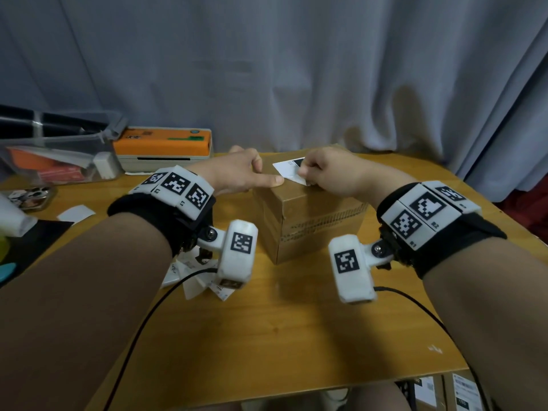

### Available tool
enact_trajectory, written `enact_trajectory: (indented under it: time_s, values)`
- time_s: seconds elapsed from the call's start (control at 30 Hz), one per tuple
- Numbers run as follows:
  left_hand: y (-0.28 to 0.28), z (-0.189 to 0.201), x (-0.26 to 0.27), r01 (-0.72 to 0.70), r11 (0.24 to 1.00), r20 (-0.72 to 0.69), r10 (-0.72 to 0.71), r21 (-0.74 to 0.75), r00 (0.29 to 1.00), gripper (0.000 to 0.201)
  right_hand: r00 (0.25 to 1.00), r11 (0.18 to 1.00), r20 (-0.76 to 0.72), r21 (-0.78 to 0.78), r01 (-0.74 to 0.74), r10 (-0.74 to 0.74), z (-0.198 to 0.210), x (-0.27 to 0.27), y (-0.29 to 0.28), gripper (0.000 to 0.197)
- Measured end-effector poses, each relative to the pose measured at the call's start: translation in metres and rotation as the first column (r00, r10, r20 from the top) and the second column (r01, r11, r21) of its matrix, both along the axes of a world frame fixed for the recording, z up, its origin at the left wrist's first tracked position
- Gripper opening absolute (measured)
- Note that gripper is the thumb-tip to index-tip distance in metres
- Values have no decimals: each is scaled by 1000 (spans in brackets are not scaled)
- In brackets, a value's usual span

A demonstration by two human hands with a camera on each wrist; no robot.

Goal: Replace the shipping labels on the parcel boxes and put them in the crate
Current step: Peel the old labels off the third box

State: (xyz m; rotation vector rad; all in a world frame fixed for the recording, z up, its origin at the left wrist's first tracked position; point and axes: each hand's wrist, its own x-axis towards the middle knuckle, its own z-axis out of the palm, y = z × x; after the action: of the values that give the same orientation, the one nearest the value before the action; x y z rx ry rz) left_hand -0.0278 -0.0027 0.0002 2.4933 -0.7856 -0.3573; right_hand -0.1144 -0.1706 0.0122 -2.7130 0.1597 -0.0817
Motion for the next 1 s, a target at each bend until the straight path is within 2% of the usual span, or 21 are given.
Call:
enact_trajectory:
  time_s: [0.13, 0.2, 0.3, 0.4, 0.6, 0.8, 1.0]
  values:
    - [-1, 1, 1, -18, 1000, 5, 18, 17, 1000, 48, 998, 972, 44, 233, 33, -44, -5, -2, -4, 21]
    - [-1, 1, 0, -25, 1000, 0, 25, -4, 1000, 54, 997, 956, 56, 291, 30, -49, -5, -6, -1, 17]
    - [0, 2, -2, -4, 1000, -31, 3, -26, 1000, 75, 996, 980, 73, 196, 32, -47, -3, -9, 6, 27]
    - [0, 4, -3, -2, 1000, -32, 3, 19, 999, 79, 992, 993, 118, 113, 40, -54, -2, -8, 12, 21]
    - [0, 11, -2, 19, 996, -19, -17, 90, 1000, 80, 971, 943, 175, 318, 99, -161, -7, -11, 9, 15]
    - [-1, 15, -4, 36, 994, -7, -36, 103, 999, 79, 965, 897, 148, 422, 135, -216, -3, -10, 3, 17]
    - [0, 16, -5, 33, 991, -6, -32, 133, 999, 79, 968, 884, 109, 440, 158, -227, 7, -6, -7, 22]
